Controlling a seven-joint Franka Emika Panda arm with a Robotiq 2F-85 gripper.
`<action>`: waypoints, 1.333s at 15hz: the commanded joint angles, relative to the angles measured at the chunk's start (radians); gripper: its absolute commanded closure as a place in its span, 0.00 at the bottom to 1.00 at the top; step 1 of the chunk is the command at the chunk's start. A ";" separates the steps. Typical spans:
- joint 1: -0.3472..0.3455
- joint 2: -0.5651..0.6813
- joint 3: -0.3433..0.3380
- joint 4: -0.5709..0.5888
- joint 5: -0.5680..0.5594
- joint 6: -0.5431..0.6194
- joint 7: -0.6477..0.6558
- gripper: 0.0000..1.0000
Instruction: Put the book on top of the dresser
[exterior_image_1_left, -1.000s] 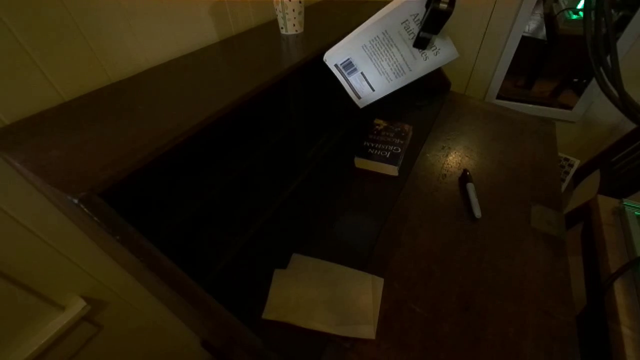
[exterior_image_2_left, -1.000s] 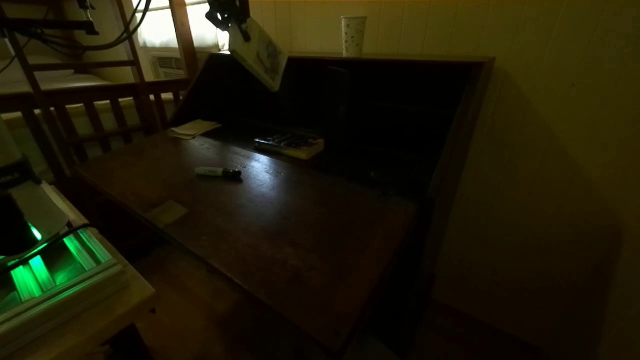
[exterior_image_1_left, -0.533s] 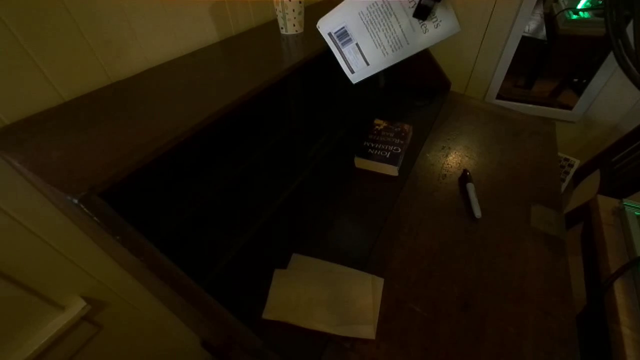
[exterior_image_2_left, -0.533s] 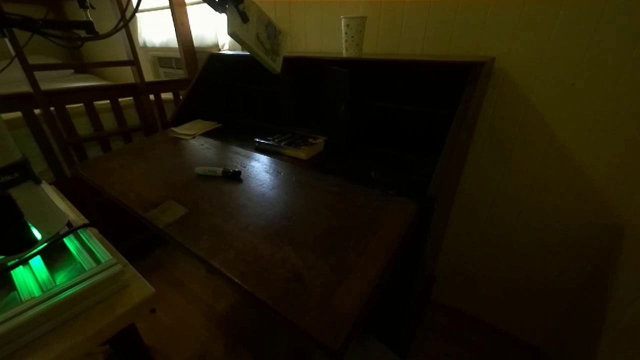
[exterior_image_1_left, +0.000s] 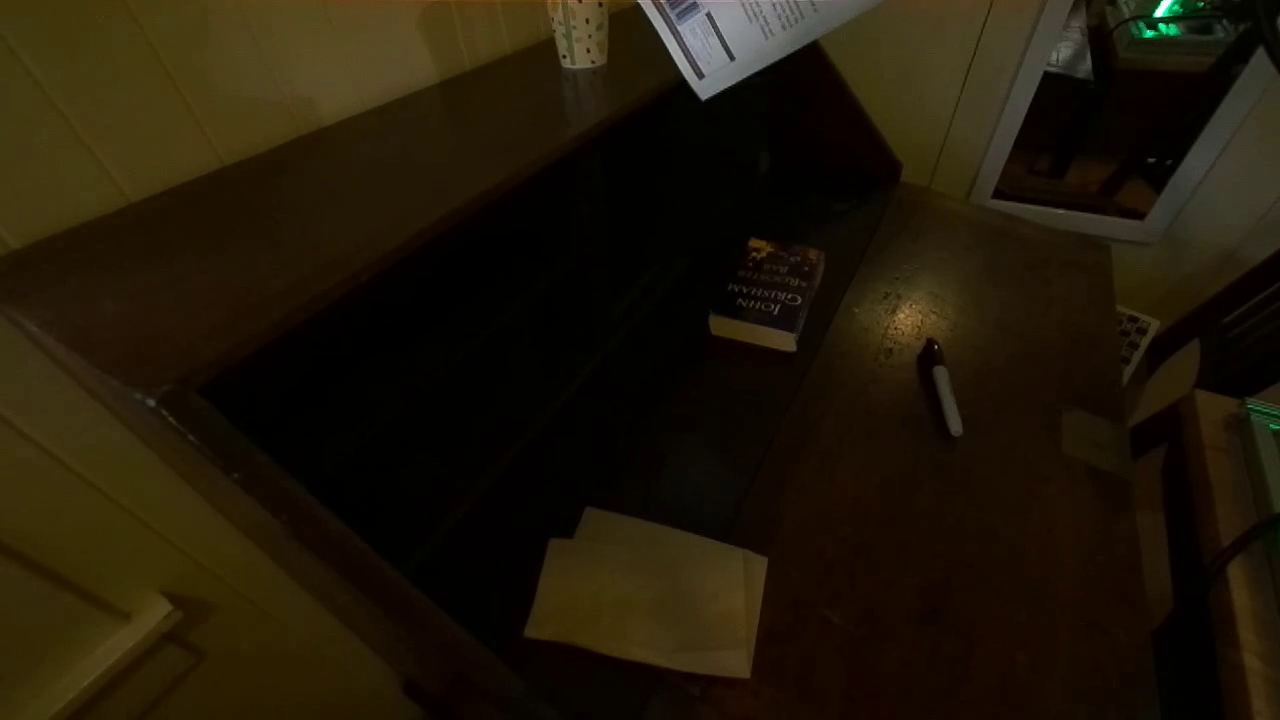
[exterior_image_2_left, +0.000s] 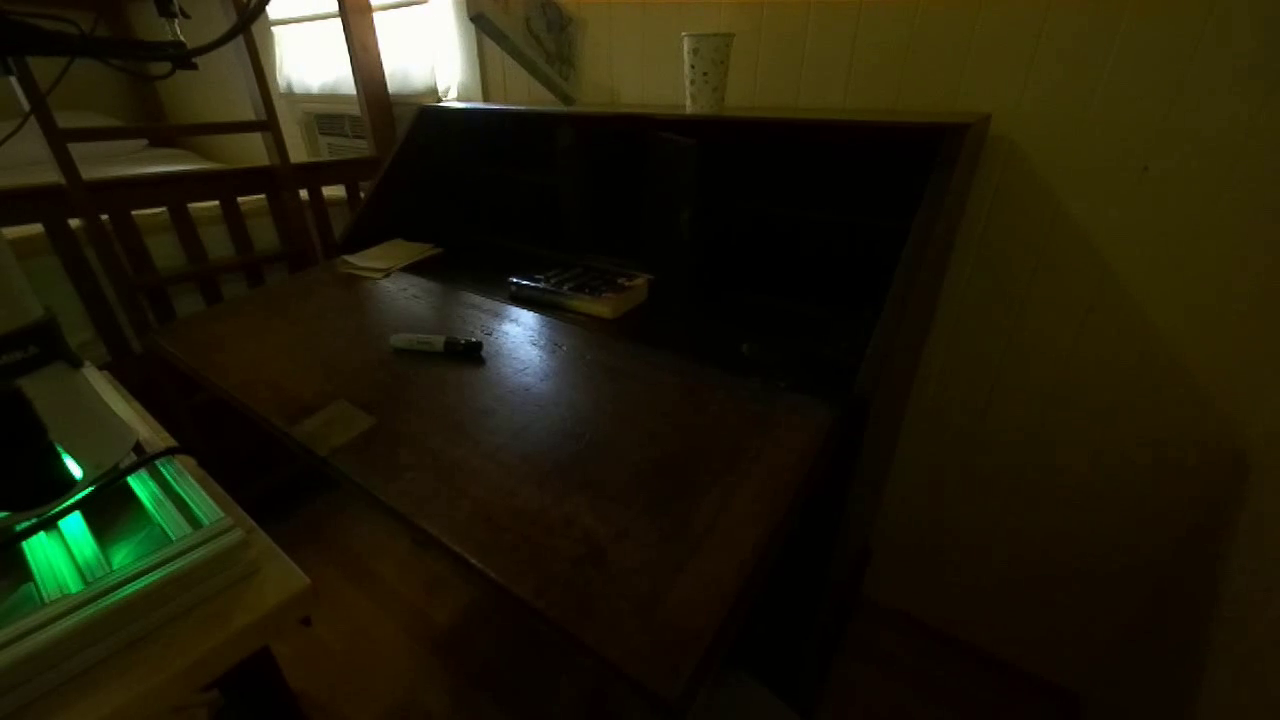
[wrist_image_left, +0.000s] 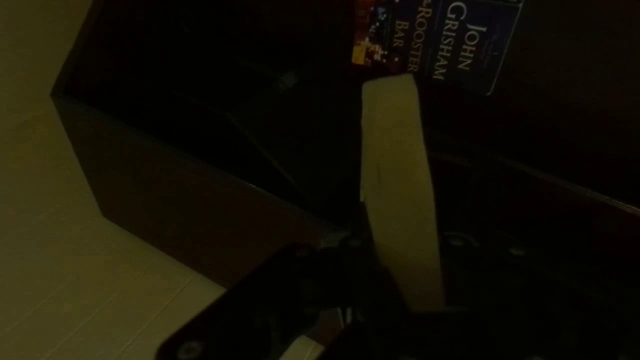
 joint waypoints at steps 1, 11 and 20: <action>-0.022 0.061 0.013 0.077 -0.119 -0.011 -0.002 0.94; 0.018 0.231 -0.028 0.168 -0.284 0.156 -0.078 0.94; 0.020 0.368 -0.053 0.225 -0.308 0.340 -0.128 0.94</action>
